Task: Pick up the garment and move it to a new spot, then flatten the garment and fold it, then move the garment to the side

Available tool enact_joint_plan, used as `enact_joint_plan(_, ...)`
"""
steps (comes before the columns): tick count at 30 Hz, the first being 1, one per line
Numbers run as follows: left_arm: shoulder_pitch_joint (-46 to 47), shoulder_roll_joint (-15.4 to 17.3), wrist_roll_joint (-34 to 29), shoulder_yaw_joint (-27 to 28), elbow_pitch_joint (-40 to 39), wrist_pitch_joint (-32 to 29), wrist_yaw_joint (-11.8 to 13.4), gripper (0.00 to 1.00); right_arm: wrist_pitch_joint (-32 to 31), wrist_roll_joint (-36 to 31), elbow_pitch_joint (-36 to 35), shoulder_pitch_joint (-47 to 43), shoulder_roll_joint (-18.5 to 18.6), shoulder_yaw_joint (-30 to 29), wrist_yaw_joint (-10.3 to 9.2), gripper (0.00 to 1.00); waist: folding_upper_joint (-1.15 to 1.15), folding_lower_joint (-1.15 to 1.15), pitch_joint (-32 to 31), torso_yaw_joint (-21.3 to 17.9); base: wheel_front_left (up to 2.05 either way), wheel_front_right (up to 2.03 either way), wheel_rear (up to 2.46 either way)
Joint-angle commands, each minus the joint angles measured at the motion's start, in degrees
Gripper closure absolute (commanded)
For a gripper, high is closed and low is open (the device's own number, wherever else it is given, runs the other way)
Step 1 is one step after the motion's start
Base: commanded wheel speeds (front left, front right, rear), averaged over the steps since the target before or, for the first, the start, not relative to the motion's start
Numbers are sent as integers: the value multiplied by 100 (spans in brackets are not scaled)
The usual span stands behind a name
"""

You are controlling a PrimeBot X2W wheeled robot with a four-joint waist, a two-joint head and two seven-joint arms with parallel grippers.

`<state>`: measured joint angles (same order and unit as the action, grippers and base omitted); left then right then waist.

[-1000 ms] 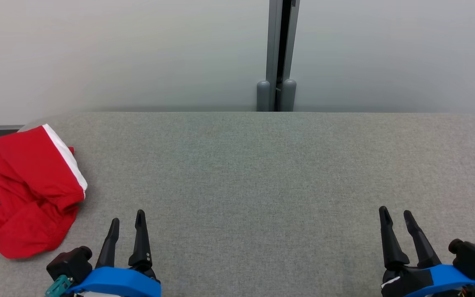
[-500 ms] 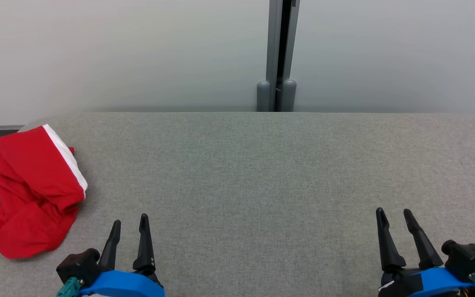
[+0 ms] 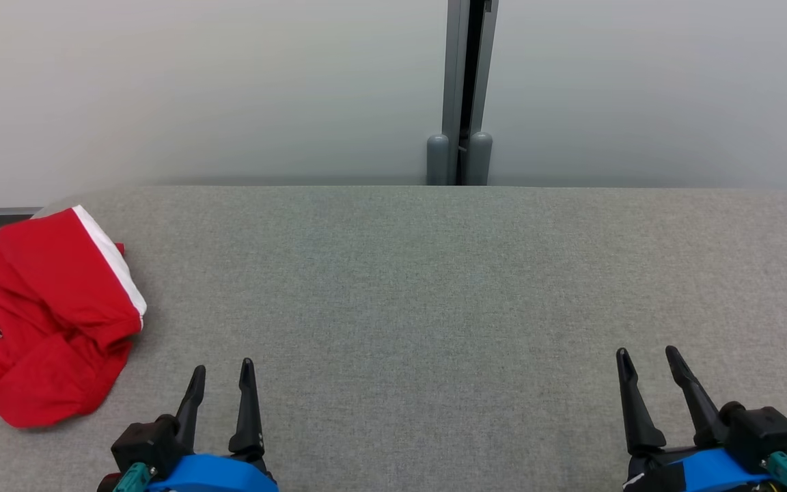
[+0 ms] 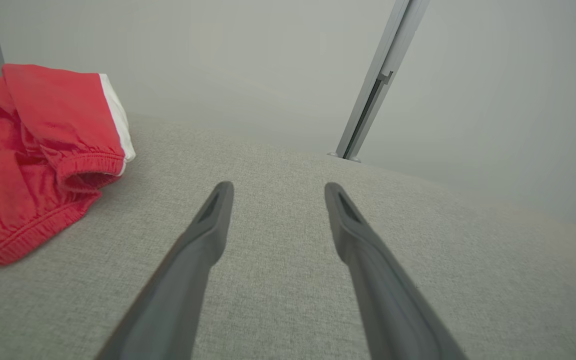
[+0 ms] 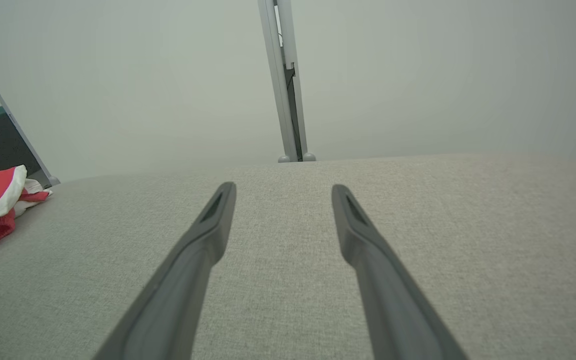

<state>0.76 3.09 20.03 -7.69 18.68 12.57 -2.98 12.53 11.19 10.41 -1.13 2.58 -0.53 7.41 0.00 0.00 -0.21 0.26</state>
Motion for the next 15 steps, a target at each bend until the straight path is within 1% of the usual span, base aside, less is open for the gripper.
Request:
enact_joint_plan(1,83,25,-106,-6,8,43,39,0,52,-141,-7,-42,41,1,11,0,0,0,0,1,0,0,0)
enact_joint_plan(8,94,30,-325,-65,64,133,51,0,133,-384,38,-61,43,-15,12,0,0,0,-7,10,0,0,0)
enact_joint_plan(15,101,44,-548,-140,121,193,82,0,199,-571,226,-62,44,-29,12,0,0,0,-17,23,0,0,0)
